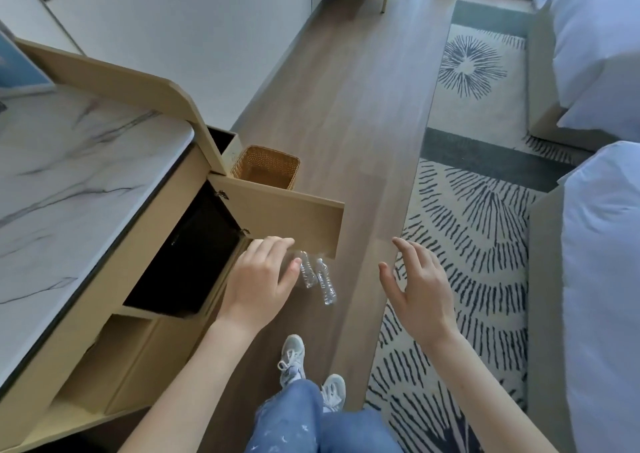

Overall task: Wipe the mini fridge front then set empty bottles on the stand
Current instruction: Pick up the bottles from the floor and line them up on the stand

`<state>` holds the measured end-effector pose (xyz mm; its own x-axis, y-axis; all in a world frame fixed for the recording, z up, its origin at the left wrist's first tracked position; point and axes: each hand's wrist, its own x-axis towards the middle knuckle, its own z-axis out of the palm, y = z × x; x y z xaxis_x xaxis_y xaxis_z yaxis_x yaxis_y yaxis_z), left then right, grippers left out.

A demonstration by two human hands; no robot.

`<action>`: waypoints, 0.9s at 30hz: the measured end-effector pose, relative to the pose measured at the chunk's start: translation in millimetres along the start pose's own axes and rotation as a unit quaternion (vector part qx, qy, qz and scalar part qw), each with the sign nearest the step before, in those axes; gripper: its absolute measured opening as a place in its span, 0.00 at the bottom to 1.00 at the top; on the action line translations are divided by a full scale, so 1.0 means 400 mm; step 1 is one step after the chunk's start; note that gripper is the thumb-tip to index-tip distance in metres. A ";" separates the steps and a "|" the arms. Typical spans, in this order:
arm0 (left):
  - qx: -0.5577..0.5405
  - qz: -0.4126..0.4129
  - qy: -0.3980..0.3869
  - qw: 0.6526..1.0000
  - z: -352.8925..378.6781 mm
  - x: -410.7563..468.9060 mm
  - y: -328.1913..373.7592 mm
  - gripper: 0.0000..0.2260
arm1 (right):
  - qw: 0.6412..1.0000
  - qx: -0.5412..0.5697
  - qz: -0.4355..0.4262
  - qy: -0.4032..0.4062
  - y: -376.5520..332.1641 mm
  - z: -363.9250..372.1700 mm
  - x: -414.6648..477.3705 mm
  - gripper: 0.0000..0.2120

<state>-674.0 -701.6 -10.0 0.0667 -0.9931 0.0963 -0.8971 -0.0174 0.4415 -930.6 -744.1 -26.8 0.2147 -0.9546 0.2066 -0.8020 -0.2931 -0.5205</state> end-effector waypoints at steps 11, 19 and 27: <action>0.005 -0.031 -0.019 0.999 0.383 0.184 -0.270 0.22 | 0.999 -0.014 0.002 -0.033 0.232 0.436 0.156 0.26; 0.012 -0.021 -0.041 0.999 0.955 0.319 -0.636 0.20 | 0.997 -0.056 -0.012 -0.052 0.549 1.031 0.196 0.22; 0.018 -0.024 -0.091 0.995 1.498 0.341 -0.942 0.16 | 0.993 -0.077 -0.001 -0.088 0.864 1.544 0.161 0.22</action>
<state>-588.6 -899.9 -697.9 0.0329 -0.9955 -0.0890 -0.9104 -0.0666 0.4084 -849.5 -940.1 -705.1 0.2996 -0.9526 0.0530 -0.8742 -0.2963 -0.3847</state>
